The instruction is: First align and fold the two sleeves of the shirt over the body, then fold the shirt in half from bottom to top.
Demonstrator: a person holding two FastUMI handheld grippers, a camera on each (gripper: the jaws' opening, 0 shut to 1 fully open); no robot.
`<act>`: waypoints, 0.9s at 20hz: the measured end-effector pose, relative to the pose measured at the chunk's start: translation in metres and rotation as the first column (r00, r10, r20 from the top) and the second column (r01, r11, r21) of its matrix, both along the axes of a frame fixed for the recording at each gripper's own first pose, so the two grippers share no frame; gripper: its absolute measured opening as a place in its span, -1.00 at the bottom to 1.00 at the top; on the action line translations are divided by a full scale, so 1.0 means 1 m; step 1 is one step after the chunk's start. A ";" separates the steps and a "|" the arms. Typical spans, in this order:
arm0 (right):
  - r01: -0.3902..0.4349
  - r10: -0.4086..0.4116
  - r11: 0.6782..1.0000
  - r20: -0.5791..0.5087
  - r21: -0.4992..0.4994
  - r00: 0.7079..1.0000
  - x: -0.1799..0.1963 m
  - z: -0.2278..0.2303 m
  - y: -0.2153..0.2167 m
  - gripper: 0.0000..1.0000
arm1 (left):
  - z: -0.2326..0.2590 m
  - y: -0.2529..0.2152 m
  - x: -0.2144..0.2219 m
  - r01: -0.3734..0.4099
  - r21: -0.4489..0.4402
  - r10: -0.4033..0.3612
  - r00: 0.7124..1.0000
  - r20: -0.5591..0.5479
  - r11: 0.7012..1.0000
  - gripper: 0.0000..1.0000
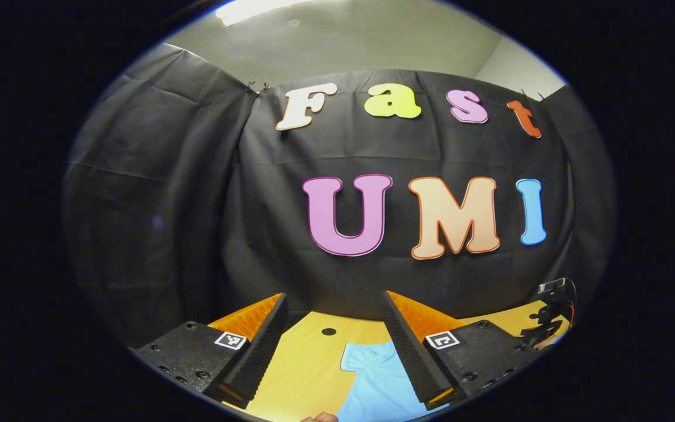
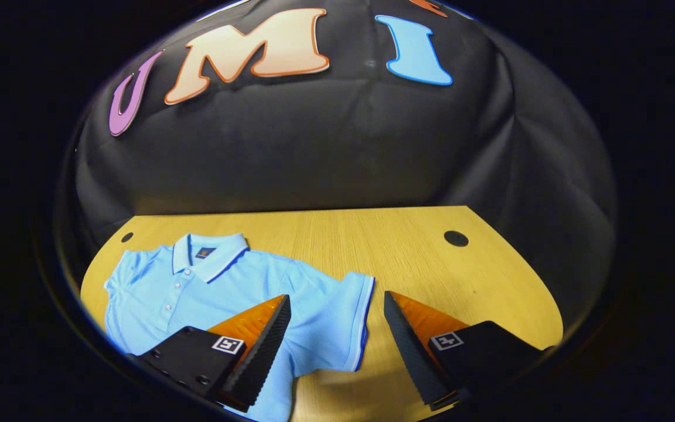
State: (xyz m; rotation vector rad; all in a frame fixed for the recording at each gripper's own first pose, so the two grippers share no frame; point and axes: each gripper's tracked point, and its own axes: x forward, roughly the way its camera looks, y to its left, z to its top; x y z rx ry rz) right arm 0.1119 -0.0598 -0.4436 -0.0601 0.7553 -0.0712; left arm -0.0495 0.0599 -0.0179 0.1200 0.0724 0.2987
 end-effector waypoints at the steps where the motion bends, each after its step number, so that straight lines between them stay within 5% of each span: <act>1: 0.016 -0.016 1.000 -0.013 -0.007 1.000 0.001 -0.008 -0.005 0.98 | 0.000 0.006 -0.001 -0.010 0.007 0.010 1.000 -0.004 1.000 0.89; 7: 0.094 -0.089 0.995 -0.111 0.039 0.990 -0.001 -0.041 -0.011 0.95 | -0.012 0.017 0.004 -0.027 0.005 0.027 0.999 -0.037 1.000 0.89; 9: 0.118 -0.109 0.992 -0.175 0.038 0.979 -0.009 -0.056 -0.014 0.80 | -0.013 0.015 0.007 -0.020 0.000 0.020 0.999 -0.040 1.000 0.89; 13: 0.111 -0.102 0.993 -0.170 0.043 0.980 -0.004 -0.056 -0.014 0.15 | -0.018 0.011 0.013 -0.005 -0.013 0.004 0.999 -0.043 1.000 0.89; 16: 0.111 -0.096 0.991 -0.171 0.078 0.981 -0.004 -0.051 -0.004 -0.71 | -0.026 0.012 0.015 -0.013 -0.039 0.010 0.998 -0.062 0.999 0.89; 18: 0.119 -0.099 0.987 -0.170 0.109 0.981 -0.002 -0.052 -0.001 -0.85 | -0.028 0.013 0.013 -0.016 -0.041 0.014 0.997 -0.070 0.999 0.89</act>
